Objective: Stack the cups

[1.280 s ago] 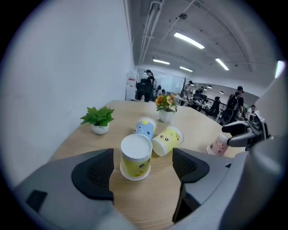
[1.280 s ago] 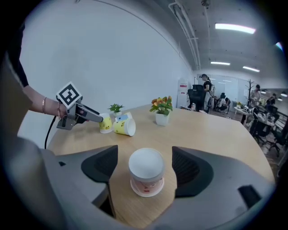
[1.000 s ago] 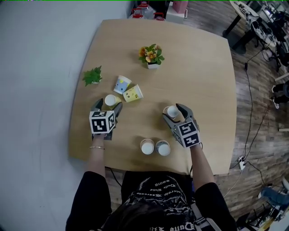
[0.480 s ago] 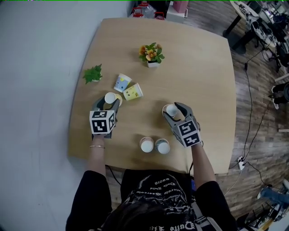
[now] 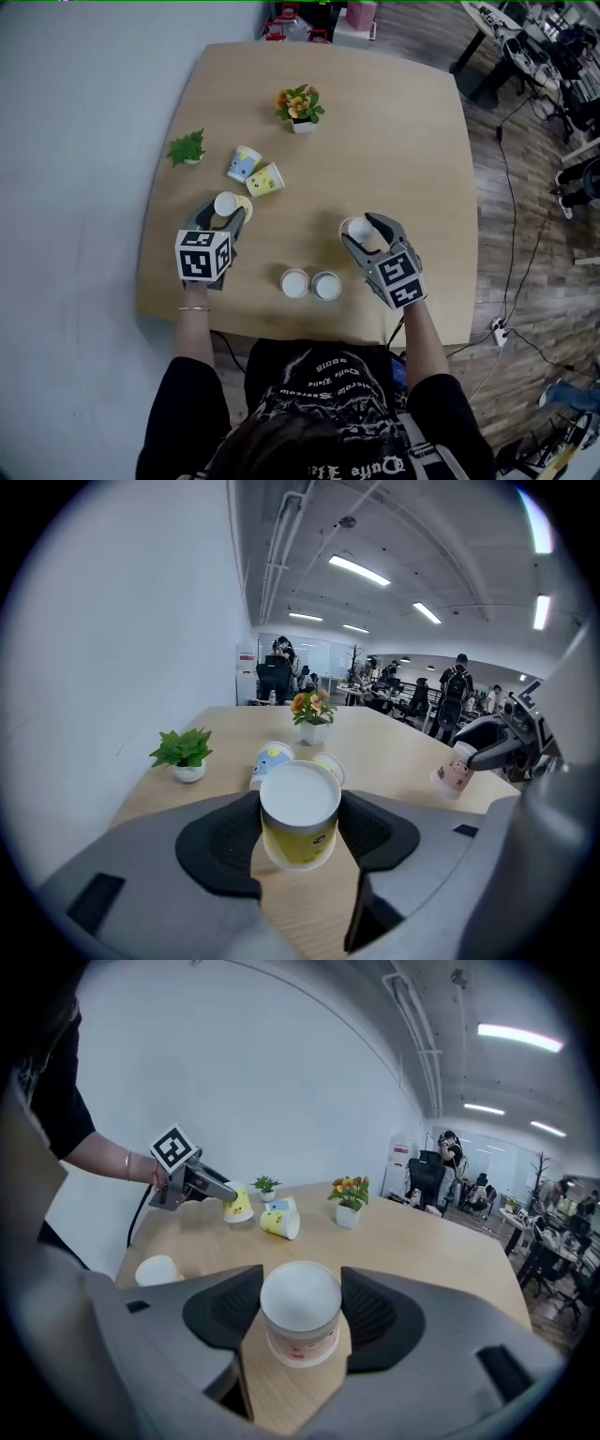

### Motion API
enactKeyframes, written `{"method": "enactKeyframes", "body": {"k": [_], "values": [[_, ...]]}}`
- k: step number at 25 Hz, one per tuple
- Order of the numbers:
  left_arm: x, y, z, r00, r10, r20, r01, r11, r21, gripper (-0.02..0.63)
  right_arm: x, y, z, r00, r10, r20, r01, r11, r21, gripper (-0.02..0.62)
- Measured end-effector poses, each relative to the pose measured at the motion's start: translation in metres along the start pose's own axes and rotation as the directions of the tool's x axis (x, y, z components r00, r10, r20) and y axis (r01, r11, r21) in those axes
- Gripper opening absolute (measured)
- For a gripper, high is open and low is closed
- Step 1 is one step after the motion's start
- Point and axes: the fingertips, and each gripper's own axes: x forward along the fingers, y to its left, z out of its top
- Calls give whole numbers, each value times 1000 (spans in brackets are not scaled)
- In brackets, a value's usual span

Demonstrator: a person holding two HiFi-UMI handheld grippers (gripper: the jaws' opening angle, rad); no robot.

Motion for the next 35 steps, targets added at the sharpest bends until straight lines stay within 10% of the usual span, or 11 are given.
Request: {"method": "enactKeyframes", "body": {"k": [35], "values": [[-97, -122, 9, 980, -182, 84, 177, 982, 64, 261, -62, 92, -99, 982, 151, -112, -157, 987, -44, 268]]}}
